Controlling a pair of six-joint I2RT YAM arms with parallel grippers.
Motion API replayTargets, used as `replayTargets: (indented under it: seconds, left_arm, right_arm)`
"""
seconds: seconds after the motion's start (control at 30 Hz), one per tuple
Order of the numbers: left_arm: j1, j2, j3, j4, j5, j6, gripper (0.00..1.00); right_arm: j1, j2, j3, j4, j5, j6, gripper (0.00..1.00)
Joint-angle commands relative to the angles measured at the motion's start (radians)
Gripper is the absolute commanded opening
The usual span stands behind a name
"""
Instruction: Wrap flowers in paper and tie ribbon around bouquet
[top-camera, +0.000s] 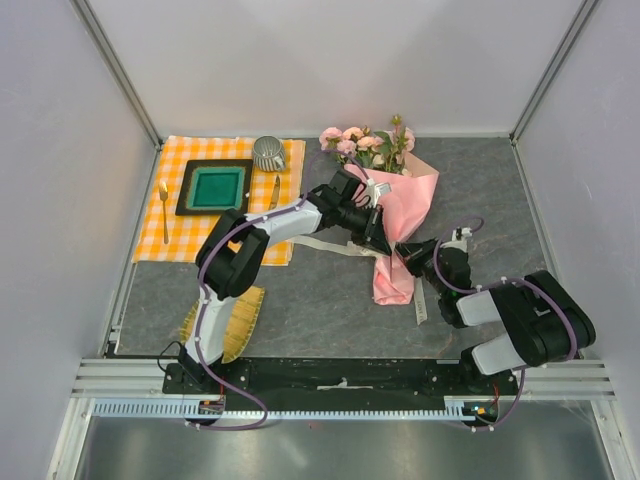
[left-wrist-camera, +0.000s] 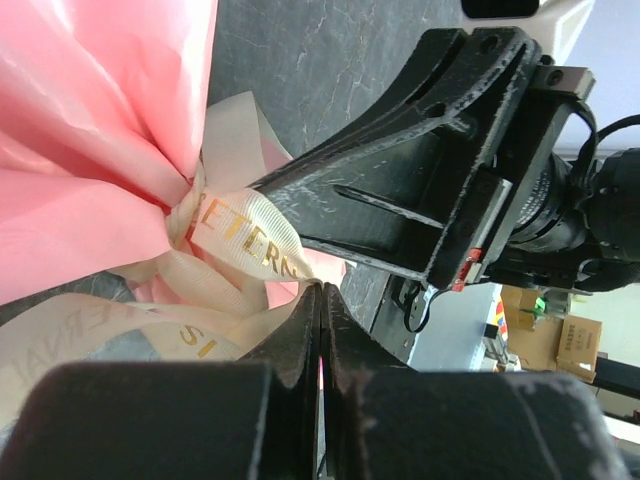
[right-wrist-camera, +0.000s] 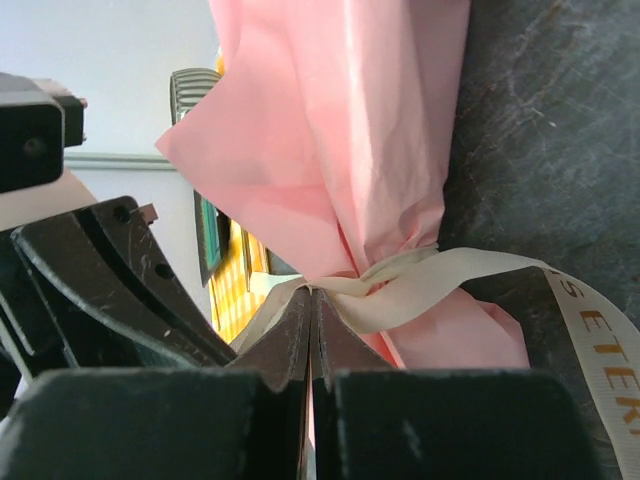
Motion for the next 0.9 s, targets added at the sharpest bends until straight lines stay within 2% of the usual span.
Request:
replayTargets:
  seconds: [0.0,0.23,0.43,0.63,0.73,0.77,0.87]
  left_arm:
    - [-0.022,-0.044,-0.012,0.063,0.005,-0.061,0.02]
    - [-0.028,-0.005,-0.009,0.024,-0.021,-0.050,0.02]
    - [-0.036,-0.016,-0.077,0.014,-0.093,-0.033,0.02]
    - [-0.036,-0.018,-0.084,0.013,-0.187,-0.004,0.02]
    - [-0.036,-0.011,-0.086,0.013,-0.208,-0.003,0.02]
    - [-0.036,-0.011,-0.087,0.014,-0.210,-0.003,0.02]
    - [-0.036,-0.014,-0.097,0.022,-0.210,-0.004,0.02]
  right_arm:
    - [0.009,0.059,-0.012,0.153,0.054,0.098,0.00]
    - [0.023,0.193,-0.024,0.330,0.045,0.212,0.00]
    - [0.031,0.199,-0.021,0.347,0.018,0.285,0.00]
    - [0.035,0.166,0.007,0.193,-0.018,0.317,0.01]
    - [0.034,0.101,-0.015,0.069,-0.008,0.279,0.09]
    - [0.034,0.084,-0.019,0.044,-0.013,0.263,0.18]
    - [0.034,-0.001,-0.033,-0.074,-0.021,0.201,0.25]
